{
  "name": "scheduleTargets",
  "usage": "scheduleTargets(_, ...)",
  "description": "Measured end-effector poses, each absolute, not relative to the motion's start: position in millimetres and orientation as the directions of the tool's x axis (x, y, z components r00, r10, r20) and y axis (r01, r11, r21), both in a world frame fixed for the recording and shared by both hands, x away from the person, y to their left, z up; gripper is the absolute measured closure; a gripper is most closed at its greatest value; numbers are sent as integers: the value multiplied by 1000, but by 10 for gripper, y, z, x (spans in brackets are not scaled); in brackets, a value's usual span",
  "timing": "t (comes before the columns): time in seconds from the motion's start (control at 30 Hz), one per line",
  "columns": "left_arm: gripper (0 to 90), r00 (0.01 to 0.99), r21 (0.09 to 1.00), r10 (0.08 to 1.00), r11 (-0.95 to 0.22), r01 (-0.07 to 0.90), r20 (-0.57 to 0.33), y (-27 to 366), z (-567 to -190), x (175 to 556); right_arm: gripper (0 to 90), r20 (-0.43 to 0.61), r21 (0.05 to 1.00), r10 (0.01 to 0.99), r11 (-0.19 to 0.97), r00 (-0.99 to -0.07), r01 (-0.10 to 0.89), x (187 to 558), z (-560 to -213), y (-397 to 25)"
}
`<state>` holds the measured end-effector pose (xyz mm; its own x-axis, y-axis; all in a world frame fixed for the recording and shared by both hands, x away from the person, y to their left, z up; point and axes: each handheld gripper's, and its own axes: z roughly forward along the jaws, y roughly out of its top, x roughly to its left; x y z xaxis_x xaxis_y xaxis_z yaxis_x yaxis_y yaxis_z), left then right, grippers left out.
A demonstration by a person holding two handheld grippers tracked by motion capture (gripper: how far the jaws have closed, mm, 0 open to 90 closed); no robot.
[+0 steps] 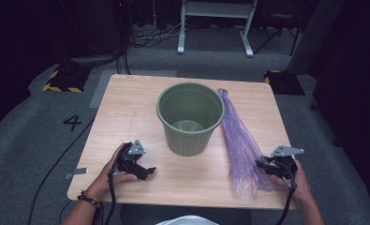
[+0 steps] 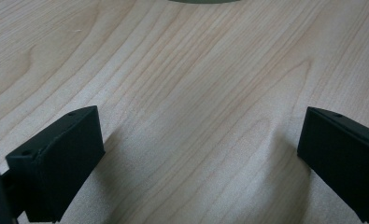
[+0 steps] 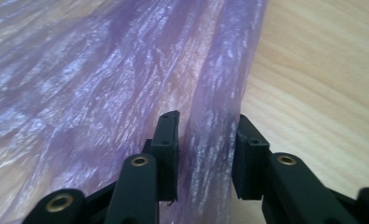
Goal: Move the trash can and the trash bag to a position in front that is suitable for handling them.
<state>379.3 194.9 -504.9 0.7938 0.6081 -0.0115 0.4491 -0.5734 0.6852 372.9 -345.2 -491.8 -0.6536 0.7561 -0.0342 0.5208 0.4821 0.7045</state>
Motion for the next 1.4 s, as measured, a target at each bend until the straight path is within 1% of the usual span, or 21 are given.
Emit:
scheduleTargets(0.13, 2, 794, 685, 608, -573, 449, -11, 1948, -5049, 3793, 620, -67, 699, 779, 482, -623, 528, 3788, -4909, -3490)
scheduleTargets(0.27, 2, 794, 685, 608, -573, 449, -12, 1949, -5049, 3793, 478, -163, 684, 833, 481, -529, 548, 3850, -4878, -3534)
scheduleTargets(0.33, 2, 794, 685, 608, -573, 449, -11, 1949, -5049, 3793, 454, -185, 704, 856, 458, -482, 543, 3843, -4849, -3558)
scheduleTargets(0.37, 2, 794, 686, 608, -573, 449, -11, 1948, -5049, 3793, 424, -173, 714, 864, 440, -472, 545, 3835, -4822, -3569)
scheduleTargets(0.43, 3, 794, 685, 608, -573, 449, -11, 1949, -5049, 3793, 383, -198, 739, 877, 427, -437, 521, 3782, -4714, -3571)
scheduleTargets(0.47, 3, 794, 685, 608, -573, 449, -11, 1949, -5049, 3793, 383, -198, 739, 877, 427, -437, 521, 3782, -4714, -3571)
scheduleTargets(0.5, 2, 794, 685, 608, -574, 449, -11, 1949, -5049, 3793, 353, -157, 773, 887, 385, -435, 504, 3735, -4626, -3561)
scheduleTargets(0.57, 3, 794, 685, 608, -573, 449, -11, 1949, -5049, 3793, 343, -130, 785, 885, 367, -447, 498, 3718, -4597, -3551)
scheduleTargets(0.63, 2, 793, 685, 609, -573, 449, -11, 1949, -5049, 3793, 303, -71, 814, 856, 347, -513, 466, 3641, -4504, -3424)
scheduleTargets(0.67, 3, 793, 685, 609, -573, 449, -11, 1949, -5049, 3793, 303, -71, 814, 856, 347, -513, 466, 3641, -4504, -3424)
scheduleTargets(0.73, 2, 794, 686, 608, -573, 449, -11, 1948, -5049, 3793, 283, -43, 817, 819, 359, -573, 452, 3588, -4473, -3282)
scheduleTargets(0.77, 2, 794, 685, 608, -574, 448, -10, 1949, -5049, 3793, 265, -17, 809, 795, 367, -606, 459, 3561, -4490, -3174)
scheduleTargets(0.87, 3, 794, 685, 608, -574, 448, -10, 1949, -5049, 3793, 254, 0, 781, 778, 392, -628, 486, 3558, -4578, -3066)
scheduleTargets(1.0, 2, 794, 686, 608, -573, 449, -11, 1950, -5049, 3790, 234, 9, 725, 789, 418, -614, 548, 3596, -4758, -3022)
scheduleTargets(1.07, 2, 794, 685, 608, -573, 449, -11, 1950, -5049, 3790, 241, 13, 704, 806, 413, -592, 578, 3625, -4829, -3037)
scheduleTargets(1.2, 2, 794, 686, 608, -573, 449, -11, 1950, -5049, 3790, 315, 31, 694, 837, 376, -547, 614, 3687, -4899, -3115)
scheduleTargets(1.23, 2, 793, 686, 608, -573, 449, -11, 1950, -5049, 3790, 376, 25, 697, 843, 370, -537, 614, 3729, -4935, -3159)
scheduleTargets(1.27, 2, 794, 685, 608, -573, 449, -11, 1950, -5049, 3790, 376, 25, 697, 843, 370, -537, 614, 3729, -4935, -3159)
scheduleTargets(1.33, 2, 793, 686, 609, -573, 449, -12, 1950, -5049, 3790, 452, 8, 709, 843, 375, -538, 597, 3758, -4946, -3192)
scheduleTargets(1.37, 2, 794, 685, 608, -573, 449, -11, 1950, -5049, 3790, 540, 6, 716, 833, 382, -553, 584, 3798, -4945, -3227)
scheduleTargets(1.4, 2, 794, 685, 608, -573, 449, -11, 1950, -5049, 3790, 540, 6, 716, 833, 382, -553, 584, 3798, -4945, -3227)
